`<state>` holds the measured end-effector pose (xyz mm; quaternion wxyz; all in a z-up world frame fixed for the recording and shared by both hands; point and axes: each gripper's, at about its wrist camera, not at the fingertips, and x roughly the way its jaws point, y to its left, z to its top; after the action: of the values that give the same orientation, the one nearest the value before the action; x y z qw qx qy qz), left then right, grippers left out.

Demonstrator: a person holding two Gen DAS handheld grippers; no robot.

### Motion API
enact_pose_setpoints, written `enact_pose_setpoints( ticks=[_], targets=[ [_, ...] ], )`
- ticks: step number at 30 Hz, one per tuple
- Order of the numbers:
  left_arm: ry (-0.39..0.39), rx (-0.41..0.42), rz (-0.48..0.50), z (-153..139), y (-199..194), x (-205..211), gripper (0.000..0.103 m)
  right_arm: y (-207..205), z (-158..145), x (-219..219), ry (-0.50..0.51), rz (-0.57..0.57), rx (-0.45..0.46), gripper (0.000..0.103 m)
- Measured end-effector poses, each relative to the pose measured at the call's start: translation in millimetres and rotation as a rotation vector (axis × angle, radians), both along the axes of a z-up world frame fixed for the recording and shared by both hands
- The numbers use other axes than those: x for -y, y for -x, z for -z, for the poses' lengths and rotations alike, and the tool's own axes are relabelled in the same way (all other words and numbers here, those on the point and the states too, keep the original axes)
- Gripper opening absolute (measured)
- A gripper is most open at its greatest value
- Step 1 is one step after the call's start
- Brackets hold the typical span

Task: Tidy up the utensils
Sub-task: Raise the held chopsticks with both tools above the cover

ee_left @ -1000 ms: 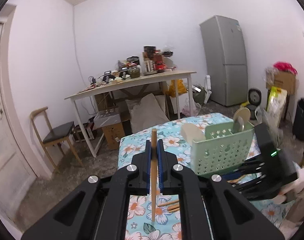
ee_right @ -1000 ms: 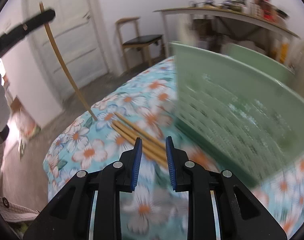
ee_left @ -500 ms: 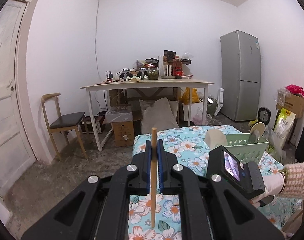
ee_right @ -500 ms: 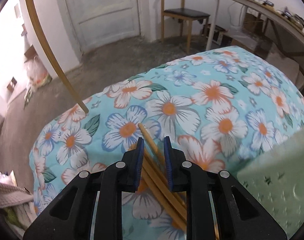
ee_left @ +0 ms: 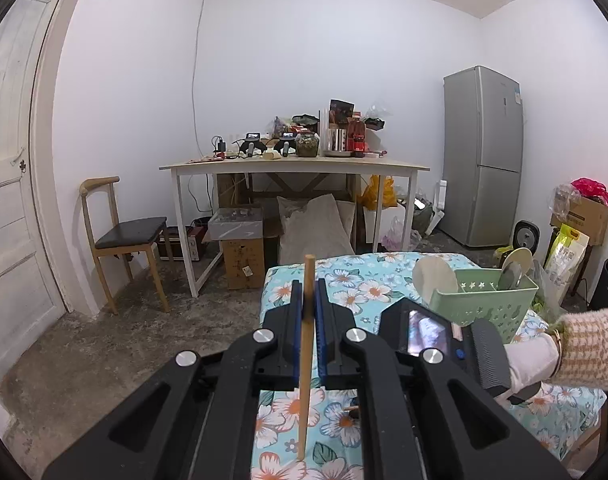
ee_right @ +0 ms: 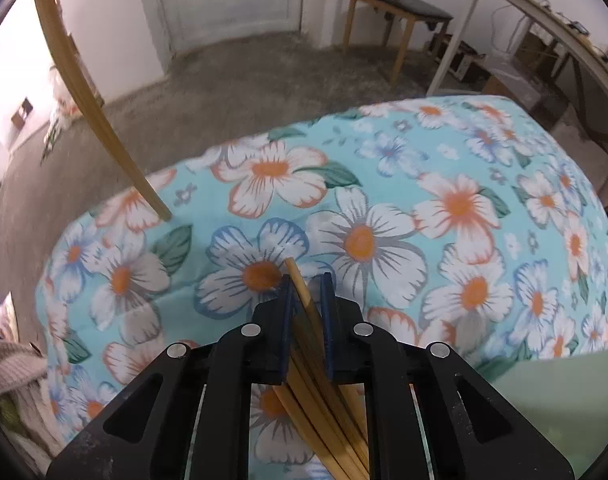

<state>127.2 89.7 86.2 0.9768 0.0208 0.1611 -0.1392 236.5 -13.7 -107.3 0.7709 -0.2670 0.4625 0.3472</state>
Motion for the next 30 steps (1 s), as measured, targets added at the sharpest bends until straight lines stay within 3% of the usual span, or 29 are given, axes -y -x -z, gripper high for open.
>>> enact_pose_setpoints(
  ticks=[5, 15, 22, 30],
  targets=[
    [0.009, 0.020, 0.017, -7, 3, 8, 0.005, 14, -36, 34, -0.105, 0.089, 0.062, 0.010],
    [0.046, 0.104, 0.097, -36, 13, 36, 0.005, 76, -141, 152, -0.434, 0.382, 0.272, 0.007],
    [0.087, 0.174, 0.178, -69, 14, 71, 0.005, 107, -174, 223, -0.662, 0.509, 0.317, 0.003],
    [0.107, 0.260, 0.233, -109, 8, 109, 0.005, 121, -187, 247, -0.725, 0.528, 0.364, 0.003]
  ],
)
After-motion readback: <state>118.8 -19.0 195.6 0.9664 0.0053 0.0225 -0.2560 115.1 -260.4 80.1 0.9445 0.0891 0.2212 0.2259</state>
